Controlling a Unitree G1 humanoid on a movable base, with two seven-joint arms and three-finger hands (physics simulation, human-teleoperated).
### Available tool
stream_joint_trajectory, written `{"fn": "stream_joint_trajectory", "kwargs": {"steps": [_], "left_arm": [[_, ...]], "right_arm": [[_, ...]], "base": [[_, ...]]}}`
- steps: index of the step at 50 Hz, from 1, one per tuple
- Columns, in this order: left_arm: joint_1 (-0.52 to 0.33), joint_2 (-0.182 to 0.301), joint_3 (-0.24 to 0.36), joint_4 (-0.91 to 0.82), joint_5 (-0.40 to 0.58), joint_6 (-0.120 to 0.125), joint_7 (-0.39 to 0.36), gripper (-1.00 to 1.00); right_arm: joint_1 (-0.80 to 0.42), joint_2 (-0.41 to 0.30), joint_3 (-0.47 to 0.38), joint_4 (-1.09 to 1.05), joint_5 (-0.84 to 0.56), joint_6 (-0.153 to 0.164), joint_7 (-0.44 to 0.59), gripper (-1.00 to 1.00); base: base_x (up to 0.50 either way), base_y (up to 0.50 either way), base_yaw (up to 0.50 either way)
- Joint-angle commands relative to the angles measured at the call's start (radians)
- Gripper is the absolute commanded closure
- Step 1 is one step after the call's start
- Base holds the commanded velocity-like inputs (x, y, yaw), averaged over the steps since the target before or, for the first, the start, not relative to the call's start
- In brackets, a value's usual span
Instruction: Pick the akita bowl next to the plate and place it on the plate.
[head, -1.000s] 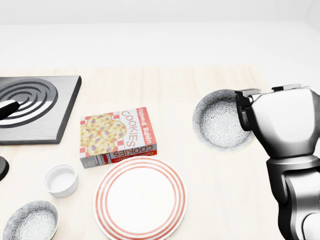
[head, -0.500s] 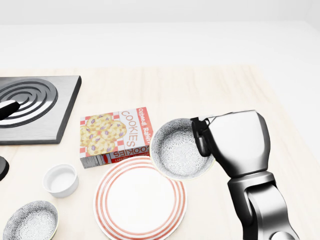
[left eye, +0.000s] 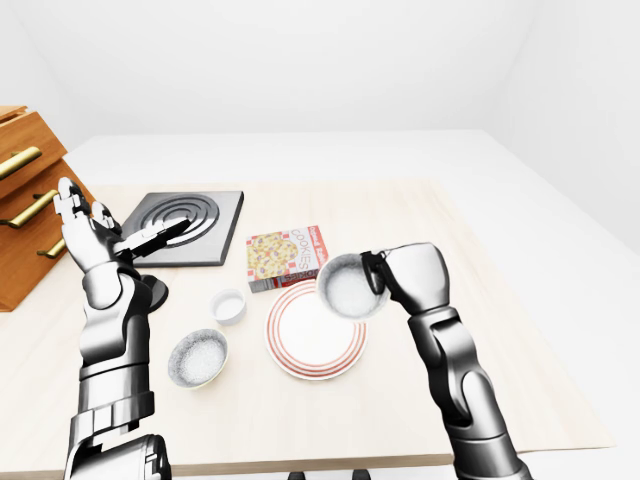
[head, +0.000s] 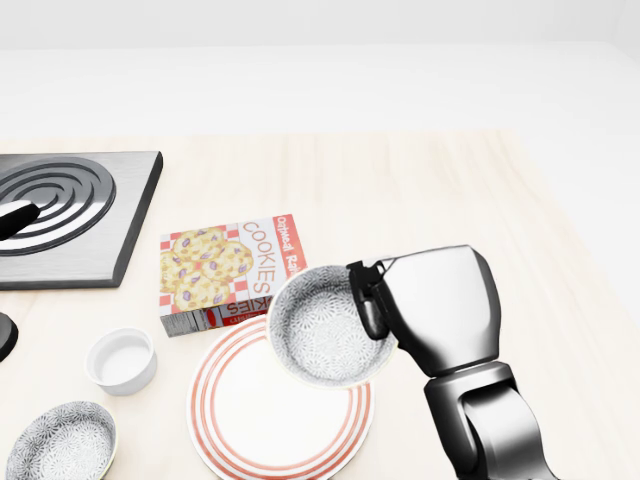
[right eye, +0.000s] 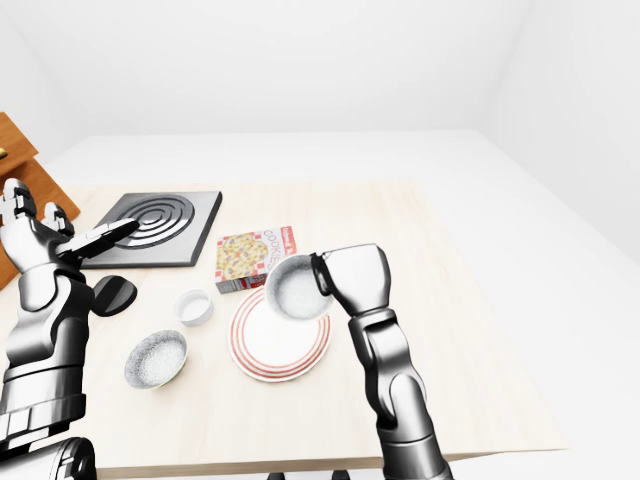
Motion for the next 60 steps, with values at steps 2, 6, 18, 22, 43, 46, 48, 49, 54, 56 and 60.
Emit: {"fn": "stream_joint_trajectory", "kwargs": {"steps": [2,6,18,22,43,46,48,49,54,56,60], "left_arm": [[0.002,-0.002,0.0,-0.008,0.001,0.0,0.001,-1.0],[0.002,-0.001,0.0,-0.009,0.001,0.0,0.002,-1.0],[0.002,-0.003,-0.001,-0.007,0.003,0.0,0.001,-1.0],[0.002,-0.003,-0.001,-0.007,0.002,0.0,0.001,-1.0],[0.002,-0.002,0.001,-0.008,0.0,0.0,0.0,-1.0],[0.003,-0.001,0.001,-0.012,-0.001,0.0,0.001,-1.0],[0.003,-0.001,0.001,-0.014,0.0,0.0,0.001,-1.0],[0.003,-0.001,0.002,-0.012,-0.001,0.0,0.001,-1.0],[0.003,-0.001,0.002,-0.016,-0.001,0.0,0.002,-1.0],[0.003,-0.001,0.002,-0.014,-0.001,0.0,0.001,-1.0],[0.001,-0.002,0.0,-0.008,0.001,0.0,0.001,-1.0]], "right_arm": [[0.021,0.032,0.015,0.055,0.485,0.0,0.01,1.0],[0.025,0.039,0.029,0.089,0.506,0.0,0.016,1.0],[0.02,0.05,0.043,0.162,0.575,0.0,0.037,1.0],[0.013,0.049,0.042,0.173,0.569,0.0,0.021,1.0],[-0.054,0.055,0.012,0.244,0.619,0.0,-0.11,1.0],[-0.056,0.056,0.01,0.246,0.629,0.0,-0.109,1.0],[-0.053,0.055,0.015,0.261,0.621,0.0,-0.119,1.0],[-0.041,0.058,0.022,0.262,0.633,0.0,-0.089,1.0],[-0.019,0.053,0.039,0.297,0.597,0.0,-0.087,1.0],[-0.01,0.053,0.044,0.302,0.592,0.0,-0.079,1.0],[0.007,0.053,0.056,0.313,0.573,0.0,-0.054,1.0]], "base": [[0.0,0.0,0.0],[0.0,0.0,0.0],[0.0,0.0,0.0],[0.0,0.0,0.0],[0.0,0.0,0.0],[0.0,0.0,0.0],[0.0,0.0,0.0],[0.0,0.0,0.0],[0.0,0.0,0.0],[0.0,0.0,0.0],[0.0,0.0,0.0]]}}
